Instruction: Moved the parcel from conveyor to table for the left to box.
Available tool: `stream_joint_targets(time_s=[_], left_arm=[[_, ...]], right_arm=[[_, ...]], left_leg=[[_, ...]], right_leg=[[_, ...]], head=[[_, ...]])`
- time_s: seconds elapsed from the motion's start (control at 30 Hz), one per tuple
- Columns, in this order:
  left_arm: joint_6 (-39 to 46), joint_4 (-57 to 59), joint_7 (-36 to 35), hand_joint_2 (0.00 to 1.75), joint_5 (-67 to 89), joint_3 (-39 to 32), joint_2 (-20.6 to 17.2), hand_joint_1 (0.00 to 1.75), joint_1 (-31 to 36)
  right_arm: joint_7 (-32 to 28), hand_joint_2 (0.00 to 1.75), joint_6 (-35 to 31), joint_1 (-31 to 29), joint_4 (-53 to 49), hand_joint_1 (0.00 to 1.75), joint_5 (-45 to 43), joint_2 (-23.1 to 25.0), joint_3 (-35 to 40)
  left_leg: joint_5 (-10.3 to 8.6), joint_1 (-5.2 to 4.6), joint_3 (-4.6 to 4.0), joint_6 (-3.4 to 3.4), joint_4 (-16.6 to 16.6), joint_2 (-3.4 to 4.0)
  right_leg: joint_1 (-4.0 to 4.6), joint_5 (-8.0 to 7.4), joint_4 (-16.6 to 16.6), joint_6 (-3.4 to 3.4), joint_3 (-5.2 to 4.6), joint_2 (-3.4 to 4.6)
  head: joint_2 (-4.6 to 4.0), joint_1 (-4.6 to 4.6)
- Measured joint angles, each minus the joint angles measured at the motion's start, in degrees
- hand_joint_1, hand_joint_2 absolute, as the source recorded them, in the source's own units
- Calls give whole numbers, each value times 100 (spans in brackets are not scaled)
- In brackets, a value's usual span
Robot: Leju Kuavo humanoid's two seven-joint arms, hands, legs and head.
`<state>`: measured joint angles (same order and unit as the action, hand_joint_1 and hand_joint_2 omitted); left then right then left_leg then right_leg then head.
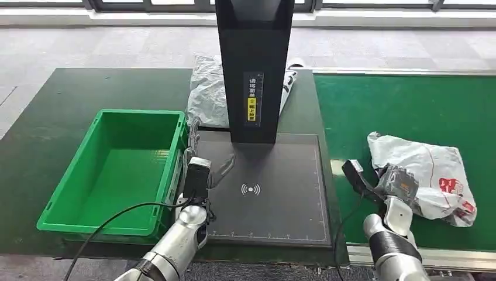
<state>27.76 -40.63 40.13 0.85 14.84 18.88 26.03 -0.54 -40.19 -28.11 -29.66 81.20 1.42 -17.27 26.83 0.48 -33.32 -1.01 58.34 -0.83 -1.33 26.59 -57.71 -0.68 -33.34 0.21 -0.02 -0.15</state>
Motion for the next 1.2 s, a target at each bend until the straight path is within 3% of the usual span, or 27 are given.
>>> stream_joint_targets(time_s=[0.17, 0.4, 0.63, 1.03, 1.2], left_arm=[[0, -11, 0, 175, 17, -61, 0, 0, -1], [-4, -63, 0, 175, 83, -68, 0, 0, -33], [-9, -96, 0, 175, 83, -68, 0, 0, -75], [-9, -120, 0, 175, 83, -68, 0, 0, -89], [-74, -146, 0, 175, 81, -68, -2, 0, -108]], right_arm=[[-101, 175, 0, 28, -109, 175, -123, 50, 50], [-1308, 175, 0, 355, -785, 175, -549, 540, 420], [-1314, 175, 0, 560, -1154, 175, -562, 933, 973], [-1480, 175, 52, 652, -1303, 175, -785, 1027, 1180], [-1430, 175, 273, 818, -1563, 175, -1216, 1073, 1863]], left_leg=[[-1, 0, -1, 0, 0, -2], [0, 0, -1, -1, -1, 17], [-5, 7, -4, -8, -3, 7], [-4, 5, -4, -6, -2, 9], [-4, 6, -5, -7, -3, 11]], right_leg=[[-2, -1, 0, -1, 3, 3], [8, -1, 0, 0, -4, 17], [13, 0, -2, 1, -6, 6], [3, -1, -2, 0, -5, 8], [13, -1, -2, 0, -7, 12]], head=[[0, 0], [0, 0], [2, 0], [0, 0], [0, 0]])
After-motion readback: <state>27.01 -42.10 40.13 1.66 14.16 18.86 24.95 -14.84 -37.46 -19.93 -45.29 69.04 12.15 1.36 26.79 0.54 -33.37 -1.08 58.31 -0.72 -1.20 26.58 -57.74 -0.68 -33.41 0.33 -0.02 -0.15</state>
